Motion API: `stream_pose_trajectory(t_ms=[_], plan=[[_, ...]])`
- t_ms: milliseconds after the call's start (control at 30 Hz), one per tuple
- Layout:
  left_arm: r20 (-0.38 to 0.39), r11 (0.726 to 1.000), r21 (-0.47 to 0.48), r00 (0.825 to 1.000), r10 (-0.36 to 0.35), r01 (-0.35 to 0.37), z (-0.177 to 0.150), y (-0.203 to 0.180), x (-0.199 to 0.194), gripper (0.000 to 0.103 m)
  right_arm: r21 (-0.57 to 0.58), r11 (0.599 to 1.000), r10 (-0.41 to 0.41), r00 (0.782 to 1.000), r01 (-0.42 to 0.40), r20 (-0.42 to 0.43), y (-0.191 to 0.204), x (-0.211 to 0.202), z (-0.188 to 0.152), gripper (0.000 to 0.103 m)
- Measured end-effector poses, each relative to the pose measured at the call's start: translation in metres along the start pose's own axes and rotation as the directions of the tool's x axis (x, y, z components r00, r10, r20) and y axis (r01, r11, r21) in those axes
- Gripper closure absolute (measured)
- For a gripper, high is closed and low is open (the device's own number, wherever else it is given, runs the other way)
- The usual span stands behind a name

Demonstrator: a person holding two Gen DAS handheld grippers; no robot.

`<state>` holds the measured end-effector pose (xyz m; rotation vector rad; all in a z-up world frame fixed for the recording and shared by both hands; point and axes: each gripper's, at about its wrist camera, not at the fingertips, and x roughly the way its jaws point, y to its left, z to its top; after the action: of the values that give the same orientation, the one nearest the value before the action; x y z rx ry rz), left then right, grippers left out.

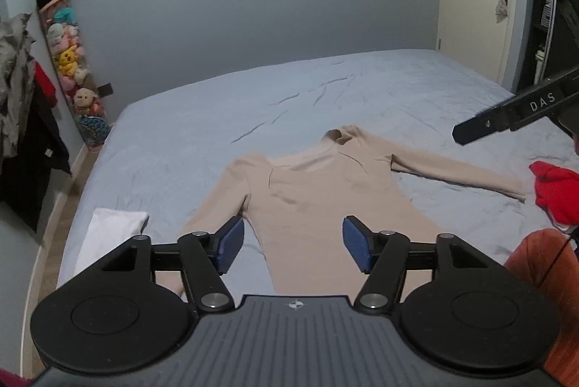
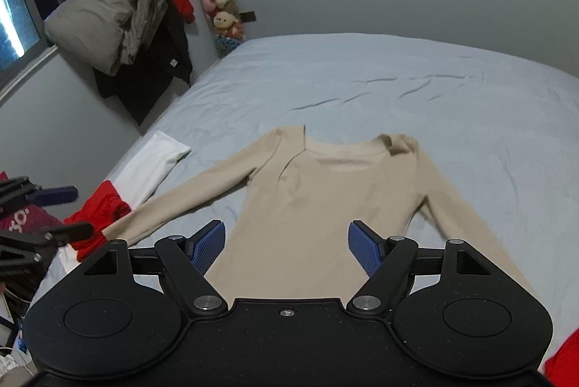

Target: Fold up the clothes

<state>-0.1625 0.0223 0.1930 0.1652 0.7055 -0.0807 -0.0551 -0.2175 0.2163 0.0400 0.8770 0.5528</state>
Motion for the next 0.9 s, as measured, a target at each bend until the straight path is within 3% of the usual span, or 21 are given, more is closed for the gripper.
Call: stream_pose_trajectory(t_ms=[100,267,367,400,567,633,700,900], plan=[[-0.026,0.995,-0.055,0.996,0.080,-0.081,-0.023,-0.020,0.010,0.042,0.040,0.997,-0.061,0.997,0.063,-0.036,0.011,0.001,-0.036,0.020],[-0.048,0.988,-0.135,0.996,0.071,-0.077,-0.047,-0.033,0.026,0.041,0.056,0.994,-0.093,0.994,0.096,-0.055,0.021,0.014,-0.091,0.017],[-0.039,0.982,-0.148,0.993,0.114,-0.119,-0.059,-0.044,0.029,0.027,0.044,0.990,-0.134,0.990,0.135,-0.033,0.027,0.017,-0.119,0.017],[-0.031,0.979,-0.159,0.991,0.127,-0.130,-0.062,-0.046,0.027,0.027,0.042,0.988,-0.147,0.989,0.148,-0.024,0.028,0.015,-0.126,0.017],[0.001,0.974,-0.150,0.986,0.169,-0.167,-0.074,-0.058,0.009,0.026,0.072,0.982,-0.174,0.985,0.173,0.006,0.030,0.008,-0.149,0.017],[-0.001,0.974,-0.157,0.986,0.166,-0.164,-0.079,-0.062,0.005,0.015,0.105,0.980,-0.170,0.985,0.167,0.014,0.029,0.004,-0.156,0.016],[-0.002,0.973,-0.155,0.985,0.174,-0.172,-0.087,-0.065,0.000,0.014,0.135,0.978,-0.163,0.987,0.161,0.005,0.027,0.005,-0.163,0.016],[-0.031,0.971,-0.194,0.990,0.138,-0.141,-0.105,-0.068,0.008,0.013,0.211,0.965,-0.151,0.988,0.154,-0.032,0.022,0.014,-0.180,0.016]])
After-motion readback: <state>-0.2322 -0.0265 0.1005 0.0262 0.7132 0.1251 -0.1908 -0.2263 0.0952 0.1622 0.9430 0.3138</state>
